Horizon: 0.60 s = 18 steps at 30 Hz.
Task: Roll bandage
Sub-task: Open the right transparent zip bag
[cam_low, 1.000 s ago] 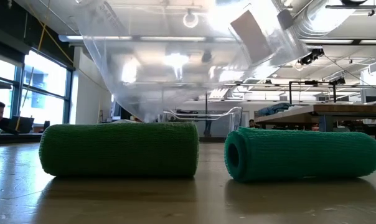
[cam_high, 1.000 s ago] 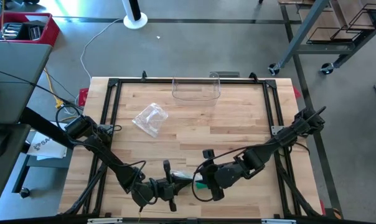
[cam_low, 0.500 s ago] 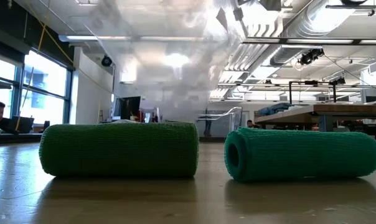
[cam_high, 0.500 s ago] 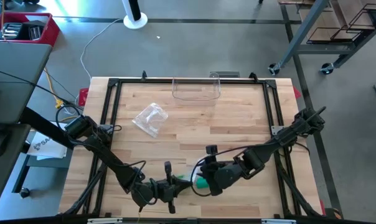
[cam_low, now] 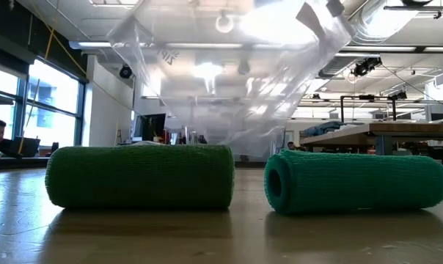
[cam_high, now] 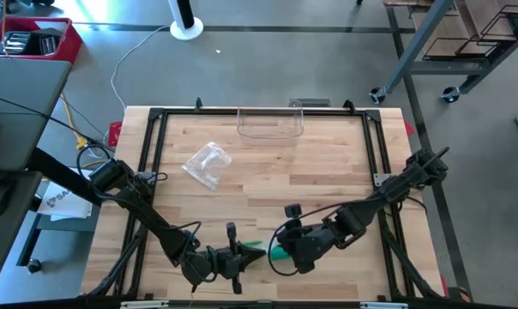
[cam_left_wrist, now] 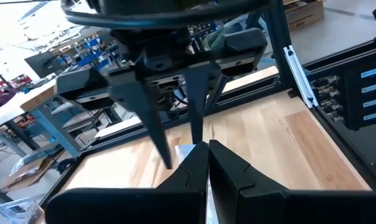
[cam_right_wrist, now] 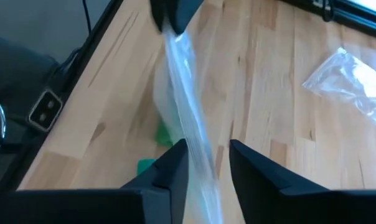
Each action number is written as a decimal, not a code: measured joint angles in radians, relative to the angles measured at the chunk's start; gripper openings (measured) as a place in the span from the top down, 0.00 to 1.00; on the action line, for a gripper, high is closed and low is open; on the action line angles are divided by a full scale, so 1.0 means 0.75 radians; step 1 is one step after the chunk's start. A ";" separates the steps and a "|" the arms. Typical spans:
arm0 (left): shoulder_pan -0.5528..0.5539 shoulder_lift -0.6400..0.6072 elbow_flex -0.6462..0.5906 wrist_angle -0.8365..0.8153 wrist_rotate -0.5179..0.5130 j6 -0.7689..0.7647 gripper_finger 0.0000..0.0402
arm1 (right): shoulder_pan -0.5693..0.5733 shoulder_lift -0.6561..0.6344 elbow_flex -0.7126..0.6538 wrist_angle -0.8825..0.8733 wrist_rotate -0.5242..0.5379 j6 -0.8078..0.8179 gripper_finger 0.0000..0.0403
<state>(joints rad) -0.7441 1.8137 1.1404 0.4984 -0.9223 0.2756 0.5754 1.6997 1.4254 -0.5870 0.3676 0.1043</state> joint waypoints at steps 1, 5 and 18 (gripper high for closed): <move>0.000 0.000 0.000 0.000 -0.003 0.000 1.00 | 0.003 -0.004 0.000 -0.017 0.000 0.001 0.76; 0.000 0.000 0.001 -0.001 -0.005 0.004 1.00 | 0.017 -0.028 0.000 -0.065 -0.002 0.042 0.80; -0.014 0.000 0.001 0.057 -0.019 0.068 1.00 | 0.020 -0.042 0.000 -0.204 -0.006 0.171 0.84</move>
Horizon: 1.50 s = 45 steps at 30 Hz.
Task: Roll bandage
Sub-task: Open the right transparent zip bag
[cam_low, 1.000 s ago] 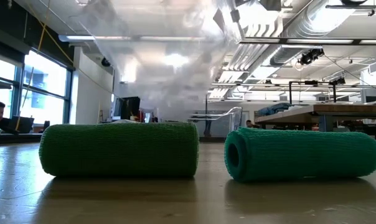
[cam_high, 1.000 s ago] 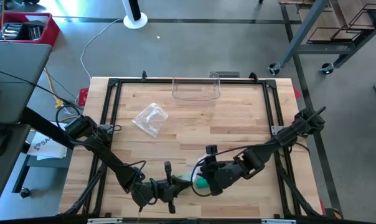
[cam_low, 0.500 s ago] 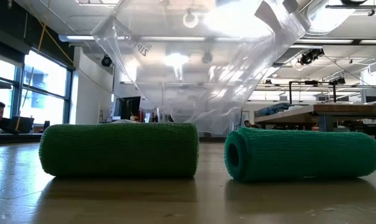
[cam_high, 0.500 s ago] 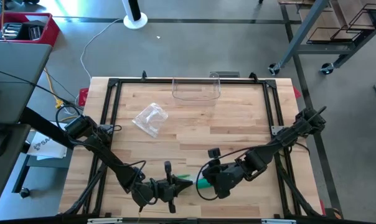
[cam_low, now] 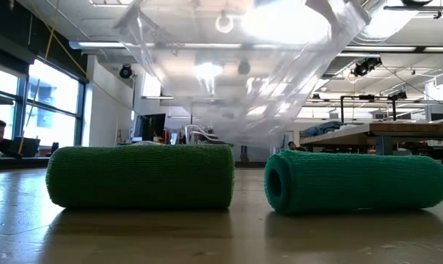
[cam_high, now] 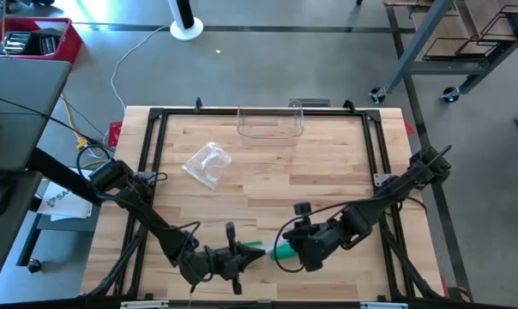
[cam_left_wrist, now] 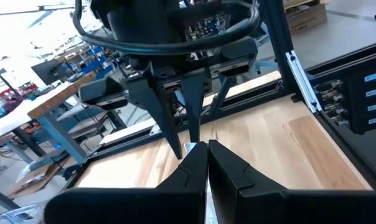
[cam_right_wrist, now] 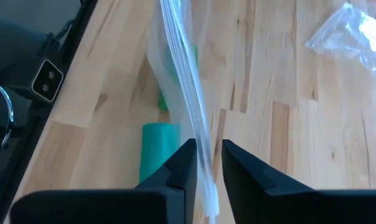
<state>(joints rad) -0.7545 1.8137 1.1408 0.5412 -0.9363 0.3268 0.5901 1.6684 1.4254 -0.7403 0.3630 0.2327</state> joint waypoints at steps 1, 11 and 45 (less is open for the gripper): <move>-0.004 0.000 0.000 0.009 -0.012 0.014 1.00 | 0.002 0.000 0.000 -0.010 -0.001 0.005 0.86; -0.008 0.001 0.000 0.013 -0.080 0.034 1.00 | 0.057 0.001 0.001 -0.100 0.000 0.044 0.99; 0.207 -0.001 -0.001 0.081 0.110 0.156 0.53 | 0.206 0.004 -0.001 -0.367 0.694 0.303 1.00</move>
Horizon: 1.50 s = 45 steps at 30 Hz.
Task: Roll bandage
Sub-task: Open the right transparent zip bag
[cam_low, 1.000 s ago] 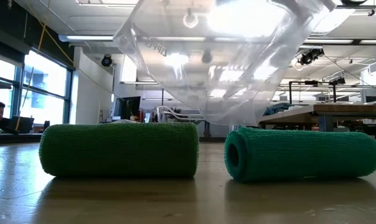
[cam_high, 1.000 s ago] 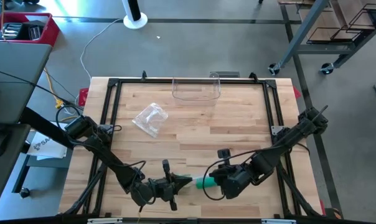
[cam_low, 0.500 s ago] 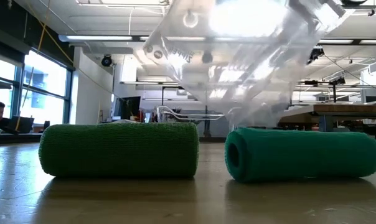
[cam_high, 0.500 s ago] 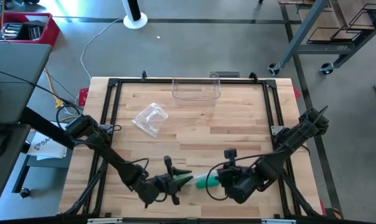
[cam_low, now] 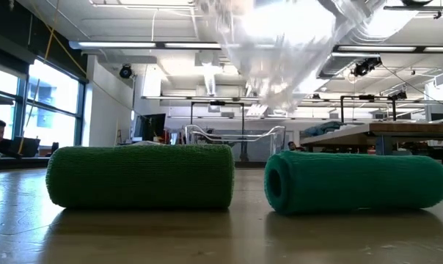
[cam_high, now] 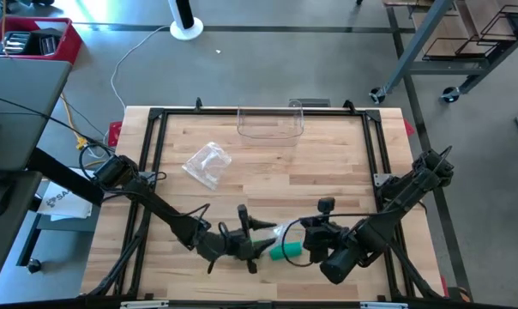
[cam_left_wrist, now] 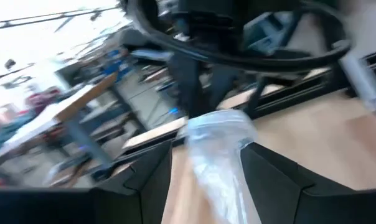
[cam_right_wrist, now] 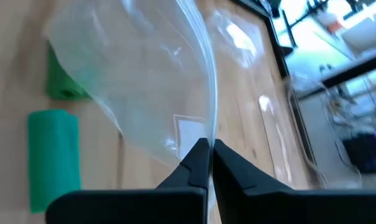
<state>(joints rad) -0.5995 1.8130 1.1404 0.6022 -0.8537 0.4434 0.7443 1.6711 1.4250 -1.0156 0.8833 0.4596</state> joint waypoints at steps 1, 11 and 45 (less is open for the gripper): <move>0.002 0.000 0.000 -0.001 -0.048 0.009 0.53 | -0.006 0.000 0.000 -0.045 0.000 0.050 1.00; 0.025 0.000 0.000 -0.050 -0.029 -0.033 0.53 | -0.018 0.062 0.001 -0.175 0.005 0.358 1.00; 0.062 0.085 -0.001 -0.271 0.241 -0.506 0.53 | 0.055 0.266 0.001 0.101 -0.199 -0.014 1.00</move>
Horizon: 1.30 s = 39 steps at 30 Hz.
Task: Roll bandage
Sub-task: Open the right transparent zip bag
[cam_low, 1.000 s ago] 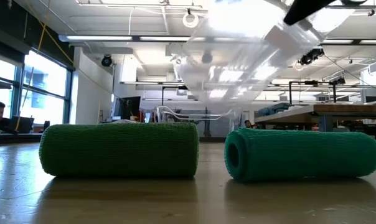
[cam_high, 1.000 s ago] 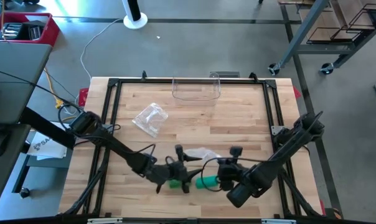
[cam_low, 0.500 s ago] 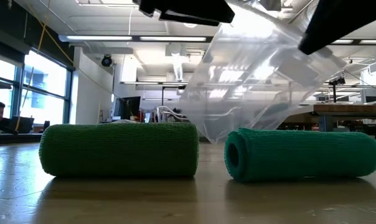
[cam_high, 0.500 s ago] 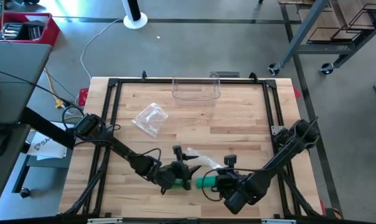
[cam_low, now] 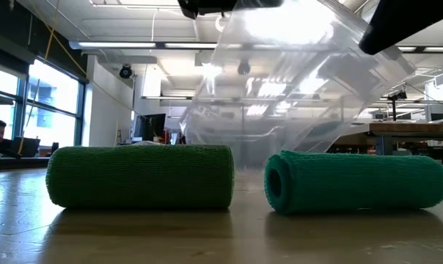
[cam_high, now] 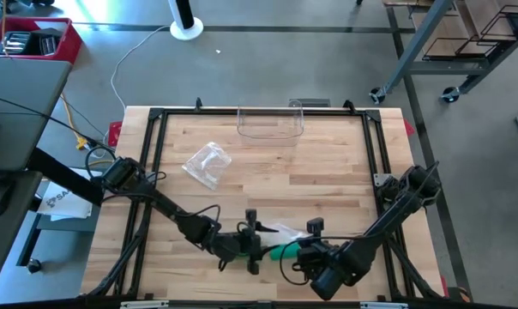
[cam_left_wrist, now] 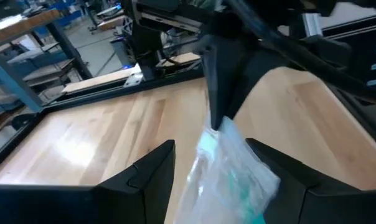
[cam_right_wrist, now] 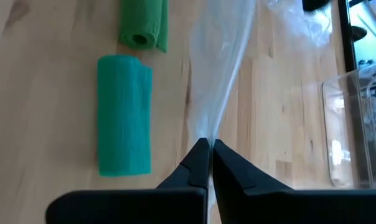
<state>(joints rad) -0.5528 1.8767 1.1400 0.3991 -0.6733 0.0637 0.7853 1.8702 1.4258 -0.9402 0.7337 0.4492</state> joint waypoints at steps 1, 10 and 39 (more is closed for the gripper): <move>0.003 0.000 0.000 0.007 0.001 0.009 0.53 | -0.002 0.000 0.000 0.011 0.009 -0.010 1.00; 0.039 0.050 0.000 0.121 0.125 0.030 0.61 | -0.015 0.000 0.000 0.054 0.033 -0.017 1.00; 0.039 0.087 0.000 0.090 0.147 0.025 0.99 | -0.005 -0.077 0.000 0.103 0.162 0.090 0.68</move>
<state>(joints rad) -0.5232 1.9419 1.1400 0.4666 -0.5629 0.0826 0.7816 1.8123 1.4258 -0.8627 0.8550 0.5166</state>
